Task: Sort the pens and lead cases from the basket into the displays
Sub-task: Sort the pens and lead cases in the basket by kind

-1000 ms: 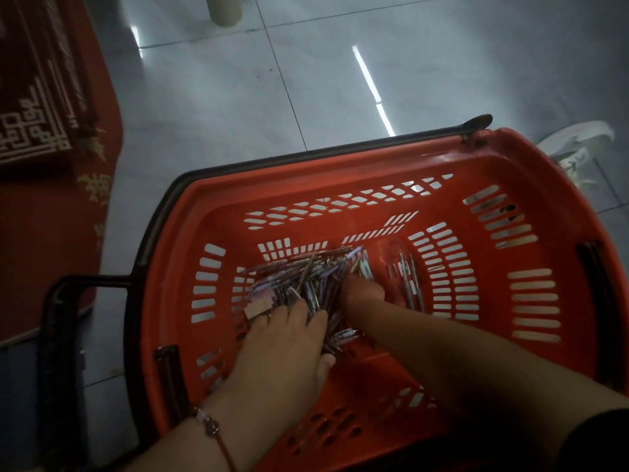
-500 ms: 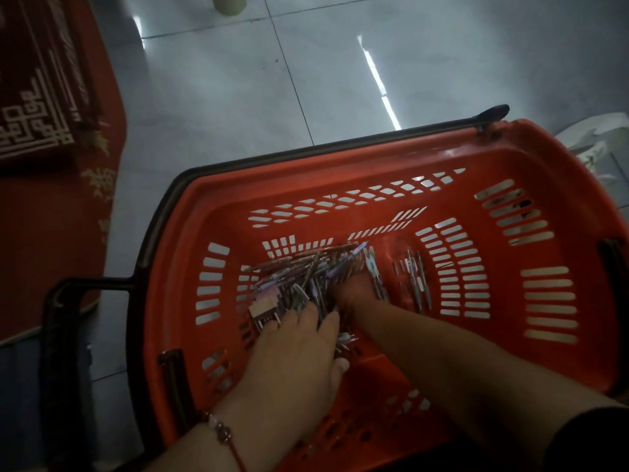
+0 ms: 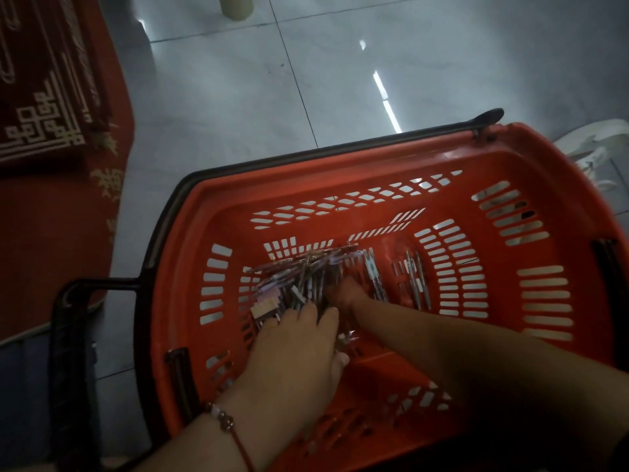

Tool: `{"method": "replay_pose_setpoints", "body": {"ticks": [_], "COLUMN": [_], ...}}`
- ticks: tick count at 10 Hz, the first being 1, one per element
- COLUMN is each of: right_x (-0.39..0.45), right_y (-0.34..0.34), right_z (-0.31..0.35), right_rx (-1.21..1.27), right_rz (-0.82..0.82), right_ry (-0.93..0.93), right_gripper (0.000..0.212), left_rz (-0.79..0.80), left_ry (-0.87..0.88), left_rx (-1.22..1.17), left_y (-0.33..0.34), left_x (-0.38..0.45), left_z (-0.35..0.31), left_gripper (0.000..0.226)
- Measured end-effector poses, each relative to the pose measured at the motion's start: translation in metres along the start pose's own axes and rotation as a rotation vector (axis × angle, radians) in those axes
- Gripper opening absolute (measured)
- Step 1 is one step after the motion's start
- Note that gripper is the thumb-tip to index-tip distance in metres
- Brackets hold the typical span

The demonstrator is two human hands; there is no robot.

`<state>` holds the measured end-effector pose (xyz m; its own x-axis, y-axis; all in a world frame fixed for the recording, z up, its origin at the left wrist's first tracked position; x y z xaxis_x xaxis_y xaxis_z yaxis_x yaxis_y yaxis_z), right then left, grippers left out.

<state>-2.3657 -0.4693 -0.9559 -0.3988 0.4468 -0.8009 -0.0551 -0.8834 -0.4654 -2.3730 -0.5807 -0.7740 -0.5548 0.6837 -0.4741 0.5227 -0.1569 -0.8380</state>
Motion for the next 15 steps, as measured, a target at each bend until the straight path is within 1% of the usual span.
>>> {"method": "replay_pose_setpoints", "body": {"ticks": [1,2,3,4,5,6,7,8,9,10,11,12,13,14,15], "right_x": [-0.006,-0.034,-0.07,-0.101,-0.133,-0.153,-0.164,-0.173,-0.18,-0.202,-0.237,-0.262,-0.27,-0.269,-0.257], "right_y": [-0.012,-0.023,-0.04,-0.056,-0.074,-0.088,-0.098,-0.111,-0.122,-0.124,-0.107,-0.096,-0.099,-0.103,-0.106], "right_z": [-0.006,0.003,0.026,0.045,0.063,0.071,0.07,0.066,0.057,0.05,0.053,0.062,0.068,0.063,0.048], "right_rx": [0.056,0.182,0.247,0.281,0.305,0.368,0.535,0.782,1.027,0.916,0.57,0.402,0.37,0.412,0.557], "right_rz": [0.034,0.142,0.182,0.161,0.128,0.1,0.102,0.137,0.187,0.168,0.19,0.173,0.097,0.099,0.085], "right_ry": [-0.075,-0.124,-0.2,-0.278,-0.342,-0.363,-0.324,-0.277,-0.207,-0.277,-0.409,-0.494,-0.541,-0.511,-0.386], "right_gripper": [0.031,0.027,0.031,0.031,0.027,0.024,0.016,0.013,0.022,0.017,0.025,0.023,0.021,0.021,0.022], "left_rz": [-0.077,-0.168,-0.235,-0.278,-0.231,-0.227,-0.253,-0.252,-0.281,-0.328,-0.28,-0.238,-0.278,-0.283,-0.295], "left_ry": [-0.028,-0.058,-0.12,-0.176,-0.171,-0.023,0.031,0.002,-0.063,-0.232,-0.338,-0.272,-0.283,-0.313,-0.331], "left_rx": [0.003,-0.092,-0.221,-0.32,-0.433,-0.31,-0.283,-0.396,-0.594,-1.01,-1.346,-1.363,-1.315,-1.34,-1.4], "left_y": [-0.014,-0.031,-0.043,-0.054,-0.06,-0.064,-0.069,-0.072,-0.076,-0.085,-0.088,-0.092,-0.097,-0.098,-0.102], "left_x": [0.002,0.003,0.001,0.0,-0.003,-0.008,-0.013,-0.017,-0.021,-0.027,-0.034,-0.039,-0.042,-0.042,-0.043], "left_z": [0.006,0.012,0.021,0.03,0.028,0.011,-0.002,-0.009,-0.01,-0.007,-0.01,-0.021,-0.024,-0.024,-0.025], "left_gripper": [0.063,0.052,0.043,0.034,0.034,0.035,0.021,0.018,0.022,0.029,0.047,0.053,0.039,0.04,0.034]}}
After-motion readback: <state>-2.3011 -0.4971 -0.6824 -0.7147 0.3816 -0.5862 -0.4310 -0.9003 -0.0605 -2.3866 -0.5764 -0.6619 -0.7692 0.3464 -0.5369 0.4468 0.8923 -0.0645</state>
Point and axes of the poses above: each hand's wrist, its own x-axis towards the middle knuckle, its own y-axis out of the palm, z = x × y, the point moved 7 cm from there along x, towards the middle knuckle, and after that the axes turned 11 degrees about -z, right-handed, at the moved point
